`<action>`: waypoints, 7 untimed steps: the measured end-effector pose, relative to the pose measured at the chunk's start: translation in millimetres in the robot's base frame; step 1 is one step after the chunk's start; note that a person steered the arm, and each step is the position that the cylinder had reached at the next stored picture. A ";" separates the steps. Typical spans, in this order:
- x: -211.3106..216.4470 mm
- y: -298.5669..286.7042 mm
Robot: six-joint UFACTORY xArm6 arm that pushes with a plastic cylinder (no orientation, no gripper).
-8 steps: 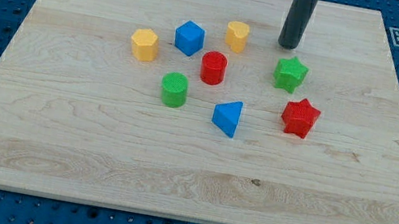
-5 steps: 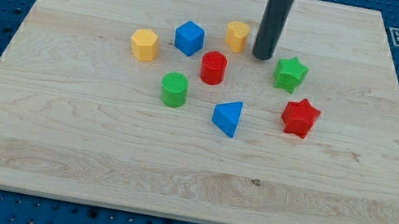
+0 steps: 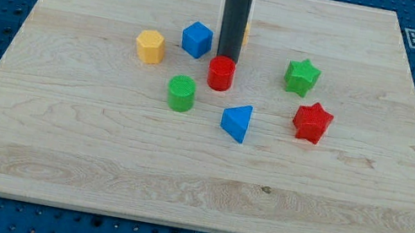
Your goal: Move the red circle above the blue triangle
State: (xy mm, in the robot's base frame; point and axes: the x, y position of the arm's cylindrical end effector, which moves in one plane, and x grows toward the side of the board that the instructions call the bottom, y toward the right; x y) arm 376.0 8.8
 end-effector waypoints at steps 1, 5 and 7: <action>-12.4 -3.9; -13.3 -34.8; 3.4 -34.8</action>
State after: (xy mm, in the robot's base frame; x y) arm 379.4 -25.9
